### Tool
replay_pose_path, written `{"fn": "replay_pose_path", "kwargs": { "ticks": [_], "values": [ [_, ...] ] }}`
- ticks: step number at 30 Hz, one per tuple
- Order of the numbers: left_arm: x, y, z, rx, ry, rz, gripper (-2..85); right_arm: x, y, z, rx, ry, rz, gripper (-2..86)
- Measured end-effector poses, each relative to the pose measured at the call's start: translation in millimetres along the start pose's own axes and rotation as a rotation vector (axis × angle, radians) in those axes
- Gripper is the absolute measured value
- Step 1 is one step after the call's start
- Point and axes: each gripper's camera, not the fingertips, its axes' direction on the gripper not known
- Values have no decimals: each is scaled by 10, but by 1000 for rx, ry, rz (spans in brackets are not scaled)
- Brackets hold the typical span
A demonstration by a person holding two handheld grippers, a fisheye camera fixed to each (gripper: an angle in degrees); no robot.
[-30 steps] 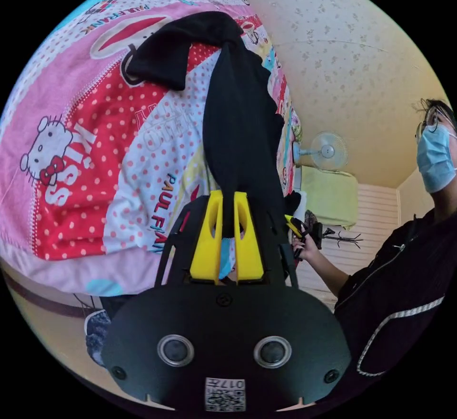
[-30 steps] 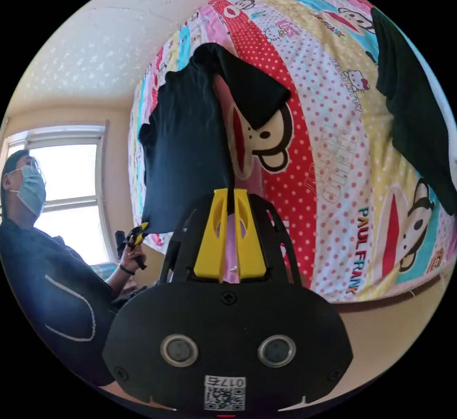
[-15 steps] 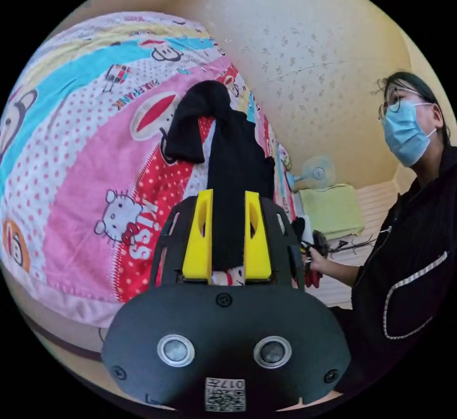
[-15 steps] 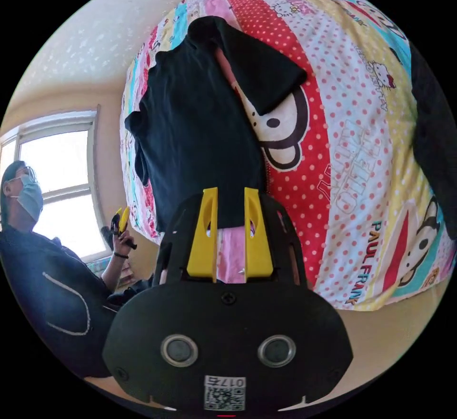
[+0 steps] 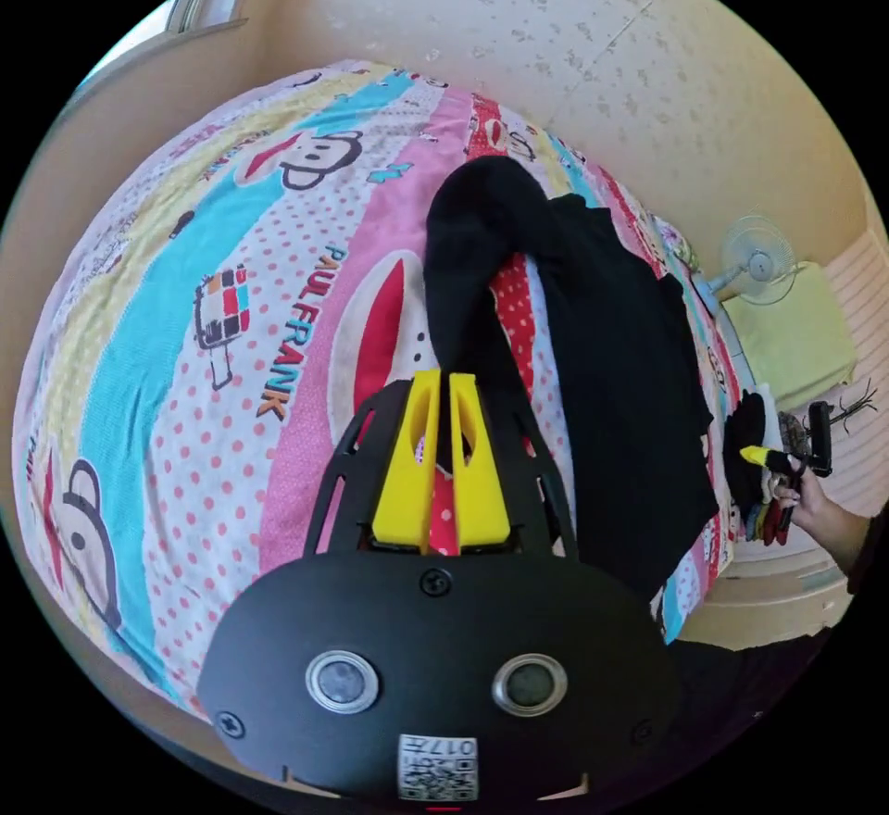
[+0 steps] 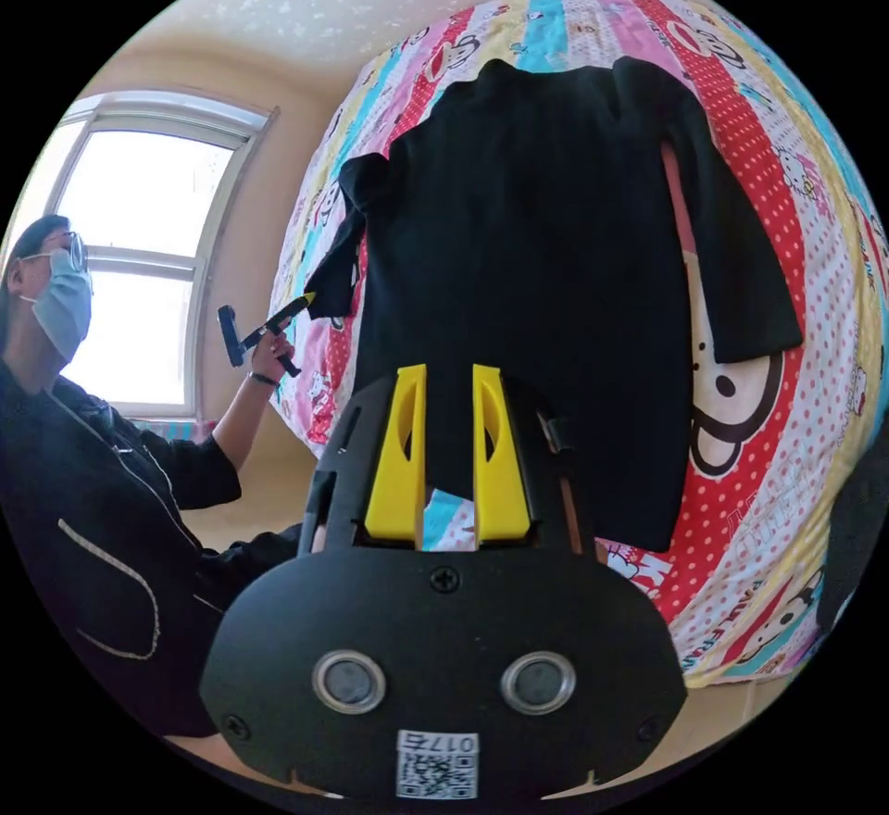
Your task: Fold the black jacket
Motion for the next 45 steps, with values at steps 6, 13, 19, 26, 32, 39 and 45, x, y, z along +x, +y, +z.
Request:
{"fn": "replay_pose_path", "kwargs": {
  "ticks": [6, 13, 19, 26, 32, 39, 45],
  "values": [
    [63, 13, -1348, 206, -696, 370, 8, -149, -48, 229, 66, -175, 41, 80],
    [-1041, 929, -530, -72, -600, 128, 0, -266, 0, 795, 76, -406, 113, 84],
    [-1430, 1827, -894, 59, -510, -352, -3, -1214, -443, 1215, -72, -250, -250, 89],
    [-2131, 1913, -992, 288, -1, -582, 61, -3482, -996, 2562, -219, -117, -1058, 101],
    [-2894, 1958, -897, 259, -33, -756, 37, -4720, -672, 3997, -265, 173, -1398, 109],
    [-3405, 2535, -1036, 350, 137, -834, 46, -4888, -345, 4637, -174, 424, -1342, 52],
    [-3250, 2356, -713, 376, 379, -679, 54, -4970, -977, 4272, -205, 146, -1029, 37]
  ]
}}
